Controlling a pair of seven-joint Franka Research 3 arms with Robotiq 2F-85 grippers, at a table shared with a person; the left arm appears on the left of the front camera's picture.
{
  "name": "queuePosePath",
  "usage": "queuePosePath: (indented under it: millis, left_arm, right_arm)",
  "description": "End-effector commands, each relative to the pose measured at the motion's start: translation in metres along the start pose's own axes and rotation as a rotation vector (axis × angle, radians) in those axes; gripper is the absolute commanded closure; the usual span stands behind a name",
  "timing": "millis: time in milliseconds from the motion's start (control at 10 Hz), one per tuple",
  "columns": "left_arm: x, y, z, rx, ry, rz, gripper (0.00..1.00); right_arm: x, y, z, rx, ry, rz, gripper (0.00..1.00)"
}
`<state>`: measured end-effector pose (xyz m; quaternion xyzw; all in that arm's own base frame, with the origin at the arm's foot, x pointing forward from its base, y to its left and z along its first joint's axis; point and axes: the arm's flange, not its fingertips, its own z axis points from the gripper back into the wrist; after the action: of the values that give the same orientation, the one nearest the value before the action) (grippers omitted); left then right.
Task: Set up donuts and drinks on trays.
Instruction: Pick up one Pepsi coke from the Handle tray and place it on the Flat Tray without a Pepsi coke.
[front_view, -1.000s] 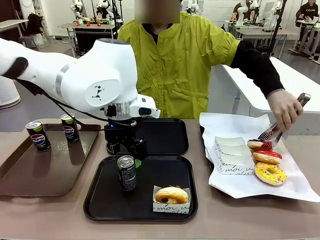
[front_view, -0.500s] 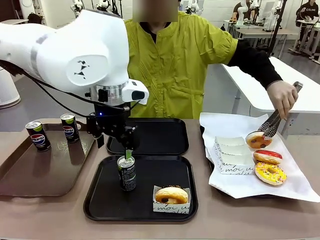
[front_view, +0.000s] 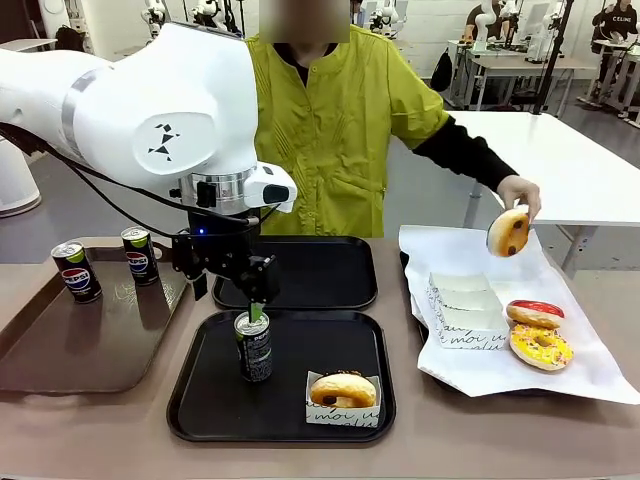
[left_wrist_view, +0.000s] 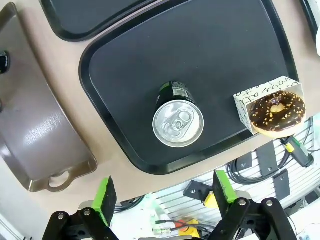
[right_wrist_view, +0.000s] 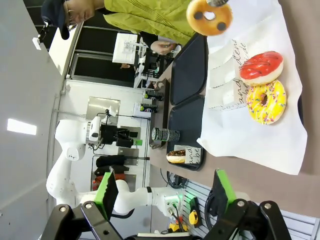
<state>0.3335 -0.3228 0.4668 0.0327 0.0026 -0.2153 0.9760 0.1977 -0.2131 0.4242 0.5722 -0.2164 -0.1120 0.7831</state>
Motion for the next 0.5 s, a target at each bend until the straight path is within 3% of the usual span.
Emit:
queuePosePath:
  millis: [0,100,200,400]
  left_arm:
    - [0.002,0.000,0.003,0.001,-0.012,-0.016,0.00]
    - [0.000,0.000,0.000,0.000,0.000,0.000,0.00]
    - [-0.010,0.045,0.023,-0.101,-0.045,0.110,0.00]
    - [-0.030,0.131,0.043,-0.114,-0.017,0.222,0.00]
  right_arm:
    - [0.003,0.000,0.000,0.026,-0.012,0.017,0.00]
    - [0.003,0.000,0.000,0.026,-0.012,0.017,0.00]
    - [0.003,0.000,0.000,0.026,-0.012,0.017,0.00]
    - [0.003,0.000,0.000,0.026,-0.012,0.017,0.00]
